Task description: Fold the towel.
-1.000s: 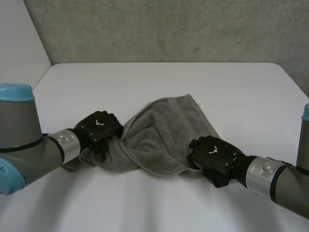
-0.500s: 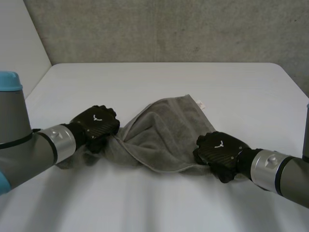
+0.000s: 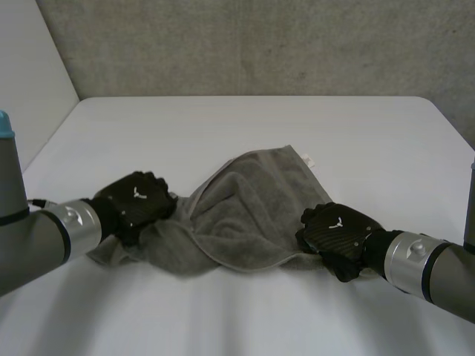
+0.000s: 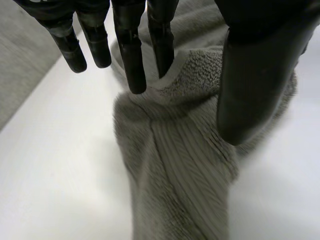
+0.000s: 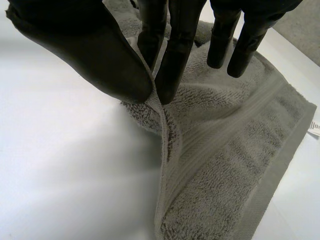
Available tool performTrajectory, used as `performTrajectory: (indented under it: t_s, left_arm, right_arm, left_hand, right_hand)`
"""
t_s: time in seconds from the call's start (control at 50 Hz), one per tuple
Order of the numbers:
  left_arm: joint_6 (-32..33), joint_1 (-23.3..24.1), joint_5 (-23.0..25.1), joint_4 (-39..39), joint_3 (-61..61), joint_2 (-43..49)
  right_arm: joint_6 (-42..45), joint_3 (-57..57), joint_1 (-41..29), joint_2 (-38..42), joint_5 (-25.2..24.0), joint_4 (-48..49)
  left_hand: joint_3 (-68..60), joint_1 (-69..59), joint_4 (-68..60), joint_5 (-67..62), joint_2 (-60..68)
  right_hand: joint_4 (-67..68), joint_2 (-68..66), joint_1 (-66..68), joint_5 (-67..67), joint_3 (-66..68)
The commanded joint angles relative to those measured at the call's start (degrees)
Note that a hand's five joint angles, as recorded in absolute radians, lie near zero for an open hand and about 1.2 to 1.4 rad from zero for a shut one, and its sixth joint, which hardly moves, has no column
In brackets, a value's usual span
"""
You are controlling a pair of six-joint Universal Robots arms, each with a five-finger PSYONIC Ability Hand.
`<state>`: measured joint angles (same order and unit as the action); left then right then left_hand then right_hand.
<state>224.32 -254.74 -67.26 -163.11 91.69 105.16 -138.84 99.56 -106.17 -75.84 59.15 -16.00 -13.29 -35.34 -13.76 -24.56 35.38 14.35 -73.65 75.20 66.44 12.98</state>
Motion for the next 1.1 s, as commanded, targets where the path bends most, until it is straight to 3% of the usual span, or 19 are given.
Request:
performTrajectory:
  t_s: [0.02, 0.3, 0.44, 0.48, 0.6, 0.64, 0.92, 0.94, 0.96, 0.98, 1.0, 1.1]
  left_arm:
    - [-3.2, 0.7, 0.1, -1.1, -4.2, 3.3]
    - [-3.0, 3.2, 0.8, -6.0, -6.5, 11.1]
    - [-2.9, 3.4, 0.6, -9.0, -7.5, 13.1]
    - [-2.8, 3.4, 0.6, -9.0, -7.7, 13.7]
    - [-2.8, 3.3, 0.6, -8.5, -7.1, 13.8]
    - [-3.0, 3.3, 0.6, -7.8, -6.8, 13.3]
    - [-3.1, 3.9, 0.1, -3.5, -6.0, 7.1]
    - [-2.7, 4.0, 0.0, -3.5, -5.6, 6.8]
    - [-2.7, 4.0, 0.0, -3.4, -5.6, 6.9]
    - [-2.7, 4.0, 0.0, -3.4, -5.6, 6.9]
    - [-2.7, 4.0, 0.1, -3.4, -5.6, 7.1]
    - [-2.0, 3.9, 0.2, -3.3, -5.6, 7.7]
  right_arm:
    - [0.1, 0.4, 0.0, 0.0, 0.0, 0.2]
    - [0.1, 1.3, 0.1, 0.0, -0.1, 0.6]
    - [0.1, 1.5, 0.1, 0.0, -0.1, 0.7]
    - [0.1, 1.8, 0.1, 0.0, -0.1, 0.7]
    - [0.1, 2.0, 0.1, 0.1, 0.0, 0.5]
    - [0.1, 2.0, 0.2, 0.1, 0.3, 0.5]
    - [0.0, -1.6, -0.2, -0.3, 0.8, -5.4]
    - [0.1, -1.9, -0.2, -0.3, 0.7, -5.8]
    - [0.1, -2.0, -0.3, -0.3, 0.7, -5.8]
    - [0.1, -2.0, -0.3, -0.3, 0.7, -5.8]
    - [0.1, -2.1, -0.5, -0.2, 0.6, -5.8]
    - [0.1, -1.5, -0.6, 0.3, 0.6, -5.5]
  left_hand:
    - [3.3, 5.3, 3.8, 4.5, -5.3]
    - [3.3, 9.8, 3.8, 9.0, -9.9]
    - [3.3, 5.6, 3.8, 4.8, -5.7]
    - [3.3, -9.1, 3.8, -9.9, 9.1]
    - [3.3, -27.4, 3.8, -28.1, 27.3]
    - [3.3, -44.6, 3.8, -45.4, 44.6]
    - [3.3, -44.7, 3.8, -45.4, 44.6]
    - [3.3, -39.0, 3.8, -39.8, 39.0]
    - [3.3, -25.1, 3.8, -25.9, 25.1]
    - [3.3, -25.0, 3.8, -25.8, 25.0]
    - [3.3, -13.7, 3.8, -14.5, 13.6]
    - [3.3, -12.1, 3.8, -12.8, 12.0]
  right_hand:
    - [-4.4, -6.4, 4.8, 3.6, -3.0]
    - [-4.4, -6.4, 4.8, 3.6, -3.0]
    - [-4.4, -6.4, 4.8, 3.6, -3.0]
    - [-4.4, -6.4, 4.8, 3.6, -3.0]
    - [-4.4, -6.4, 4.8, 3.6, -3.0]
    - [-4.4, -6.4, 4.8, 3.6, -3.0]
    - [-4.4, -6.4, 4.8, 3.6, -3.0]
    - [-4.4, -6.4, 4.8, 3.6, -3.0]
    - [-4.4, -6.4, 4.8, 3.6, -3.0]
    - [-4.4, -6.4, 4.8, 3.6, -3.0]
    - [-4.4, -6.4, 4.8, 3.6, -3.0]
    - [-4.4, -6.4, 4.8, 3.6, -3.0]
